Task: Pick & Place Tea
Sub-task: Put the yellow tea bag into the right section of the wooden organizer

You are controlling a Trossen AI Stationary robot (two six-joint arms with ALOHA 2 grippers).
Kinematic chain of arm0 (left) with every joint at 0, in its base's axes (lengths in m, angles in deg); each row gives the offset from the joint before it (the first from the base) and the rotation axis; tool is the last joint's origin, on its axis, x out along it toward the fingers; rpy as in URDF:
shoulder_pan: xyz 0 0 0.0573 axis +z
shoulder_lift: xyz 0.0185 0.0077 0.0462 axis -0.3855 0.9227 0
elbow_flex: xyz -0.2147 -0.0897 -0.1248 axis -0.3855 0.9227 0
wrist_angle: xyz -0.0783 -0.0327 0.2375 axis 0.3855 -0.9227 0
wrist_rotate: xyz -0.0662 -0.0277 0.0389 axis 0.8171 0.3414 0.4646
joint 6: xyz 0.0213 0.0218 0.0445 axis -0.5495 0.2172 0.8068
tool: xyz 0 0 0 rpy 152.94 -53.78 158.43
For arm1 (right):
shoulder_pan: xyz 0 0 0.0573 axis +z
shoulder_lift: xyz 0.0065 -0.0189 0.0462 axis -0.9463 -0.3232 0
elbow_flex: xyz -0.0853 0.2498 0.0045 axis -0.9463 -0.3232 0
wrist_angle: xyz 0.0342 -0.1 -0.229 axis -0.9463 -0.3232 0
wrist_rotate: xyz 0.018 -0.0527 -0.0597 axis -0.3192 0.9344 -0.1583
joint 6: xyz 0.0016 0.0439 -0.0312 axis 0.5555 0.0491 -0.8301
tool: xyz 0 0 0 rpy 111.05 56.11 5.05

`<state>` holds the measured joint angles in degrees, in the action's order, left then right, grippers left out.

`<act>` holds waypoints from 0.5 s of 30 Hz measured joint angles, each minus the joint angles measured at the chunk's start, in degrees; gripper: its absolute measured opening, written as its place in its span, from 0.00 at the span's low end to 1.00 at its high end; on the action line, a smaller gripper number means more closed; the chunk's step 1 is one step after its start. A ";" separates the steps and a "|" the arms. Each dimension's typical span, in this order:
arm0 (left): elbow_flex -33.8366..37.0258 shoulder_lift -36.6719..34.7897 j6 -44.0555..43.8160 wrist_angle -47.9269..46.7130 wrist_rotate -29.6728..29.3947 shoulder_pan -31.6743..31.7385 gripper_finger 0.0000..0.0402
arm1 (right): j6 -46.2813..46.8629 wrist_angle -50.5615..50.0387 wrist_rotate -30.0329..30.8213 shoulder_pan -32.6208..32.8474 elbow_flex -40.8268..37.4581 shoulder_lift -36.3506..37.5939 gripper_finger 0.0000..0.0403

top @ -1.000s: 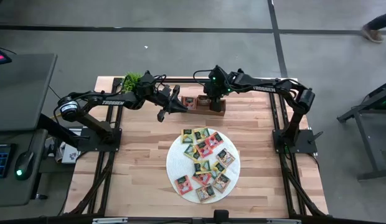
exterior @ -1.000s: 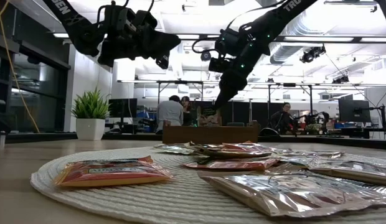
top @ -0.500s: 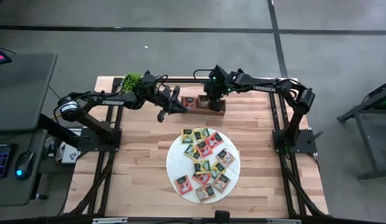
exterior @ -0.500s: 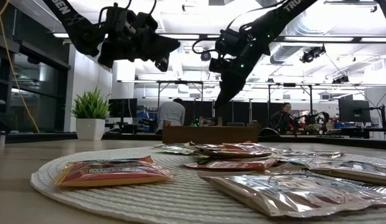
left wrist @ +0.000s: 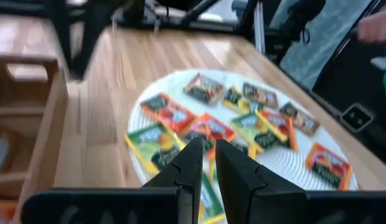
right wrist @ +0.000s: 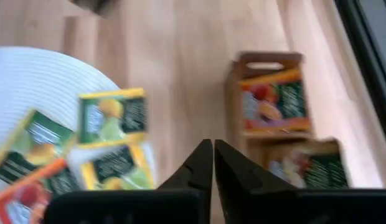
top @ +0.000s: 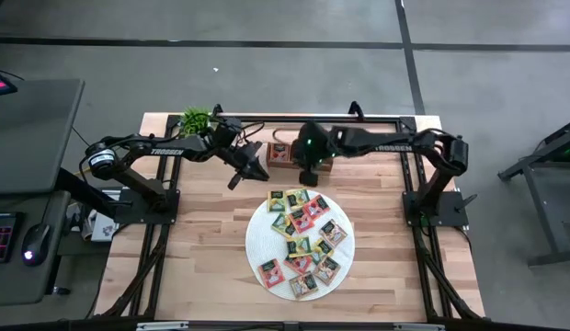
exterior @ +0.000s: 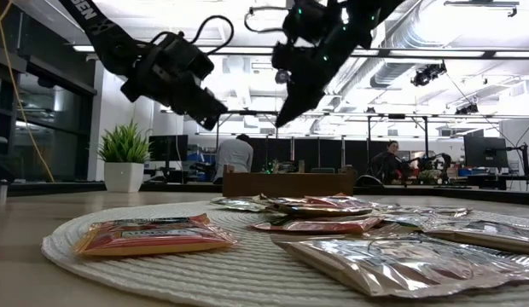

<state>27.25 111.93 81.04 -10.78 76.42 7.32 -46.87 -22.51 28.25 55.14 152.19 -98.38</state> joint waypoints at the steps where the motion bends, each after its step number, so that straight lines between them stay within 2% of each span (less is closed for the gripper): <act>1: 0.00 0.00 0.87 -1.22 -0.33 0.00 0.11 | 0.88 0.48 0.95 1.18 0.00 -0.05 0.02; 5: 0.87 0.02 3.55 -3.02 -1.10 -0.02 0.11 | 6.63 3.02 2.13 4.36 0.00 -0.49 0.01; 9: 3.06 2.20 3.78 -3.20 -4.30 -0.02 0.11 | 10.31 5.12 2.62 6.66 0.00 -2.22 0.00; 15: 4.52 4.89 3.44 -2.95 -4.03 -1.26 0.11 | 14.83 6.78 2.51 10.83 0.00 -7.82 0.00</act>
<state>31.77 116.82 84.48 -13.73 72.39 6.06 -32.05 -15.72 30.76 65.97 152.19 -106.20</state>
